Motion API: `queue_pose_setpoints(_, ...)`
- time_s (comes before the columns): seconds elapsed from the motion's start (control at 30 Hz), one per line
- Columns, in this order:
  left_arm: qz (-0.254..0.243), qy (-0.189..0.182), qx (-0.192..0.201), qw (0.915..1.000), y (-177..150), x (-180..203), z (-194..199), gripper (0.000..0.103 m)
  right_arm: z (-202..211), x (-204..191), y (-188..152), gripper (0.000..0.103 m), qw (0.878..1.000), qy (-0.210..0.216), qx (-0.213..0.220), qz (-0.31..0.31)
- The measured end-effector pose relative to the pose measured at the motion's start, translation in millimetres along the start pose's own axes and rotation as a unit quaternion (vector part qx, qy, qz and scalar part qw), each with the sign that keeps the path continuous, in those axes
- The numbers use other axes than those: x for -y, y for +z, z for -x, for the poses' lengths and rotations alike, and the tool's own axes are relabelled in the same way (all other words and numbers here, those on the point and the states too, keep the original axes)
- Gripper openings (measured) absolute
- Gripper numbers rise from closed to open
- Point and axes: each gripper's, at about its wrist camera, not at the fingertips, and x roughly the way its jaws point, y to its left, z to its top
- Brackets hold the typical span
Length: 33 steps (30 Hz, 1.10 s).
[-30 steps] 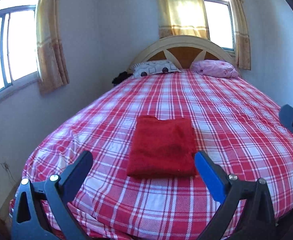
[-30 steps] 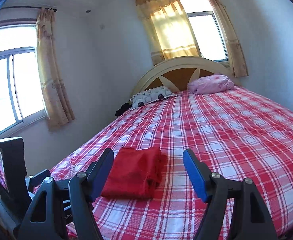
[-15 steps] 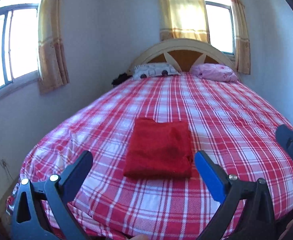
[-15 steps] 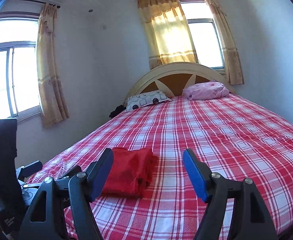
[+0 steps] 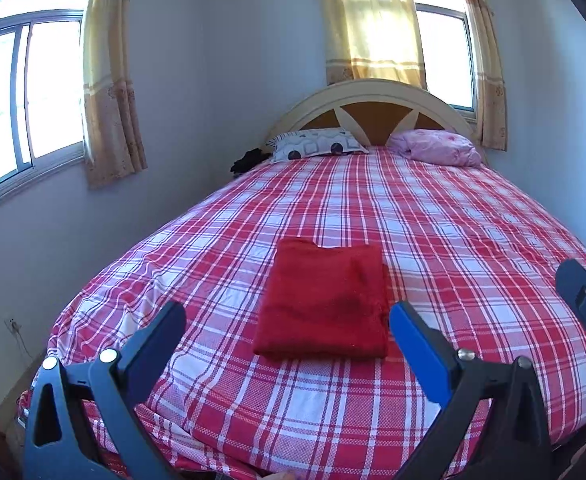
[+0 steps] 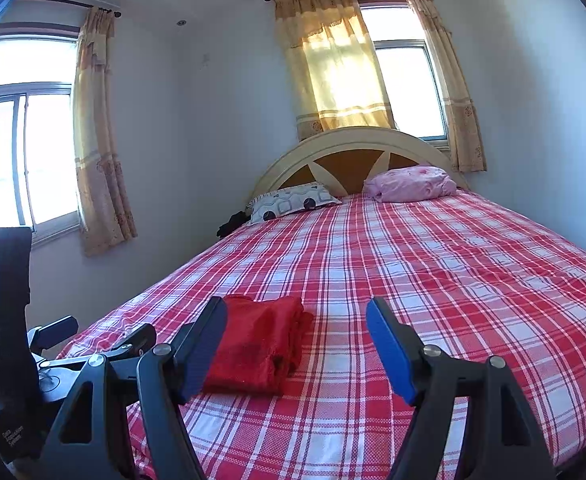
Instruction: Fold small clothes
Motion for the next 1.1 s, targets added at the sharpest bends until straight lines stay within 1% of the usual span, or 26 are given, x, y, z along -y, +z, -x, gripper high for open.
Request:
queue_pose_setpoints(0.17, 0.003, 0.011, 0.002, 0.9999, -0.7, -2.2, -0.4, 0.103, -4.5, 1.0, -1.8, 0.073, 1.000, 0.003, -0.008, -0.001)
queue_pose_setpoints(0.6, -0.004, 0.006, -0.006, 1.0000, -2.2, 3.9, -1.5, 0.103, -8.7, 1.9, -1.4, 0.073, 1.000, 0.002, -0.014, -0.006)
queue_pose_setpoints(0.83, -0.010, 0.024, -0.002, 0.9997, -3.3, 5.2, -4.2, 0.103, -9.9, -0.9, -2.6, 0.073, 1.000, 0.005, -0.017, -0.001)
queue_pose_setpoints(0.97, -0.005, 0.017, -0.007, 0.9998, -3.7, 4.3, -4.5, 0.103, -10.3, -1.5, -2.9, 0.073, 1.000, 0.005, -0.017, -0.001)
queue_pose_setpoints(1.1, -0.006, 0.019, -0.007, 0.9998, -3.7, 4.1, -4.7, 0.103, -10.5, -1.9, -3.3, 0.073, 1.000, 0.004, -0.017, -0.001)
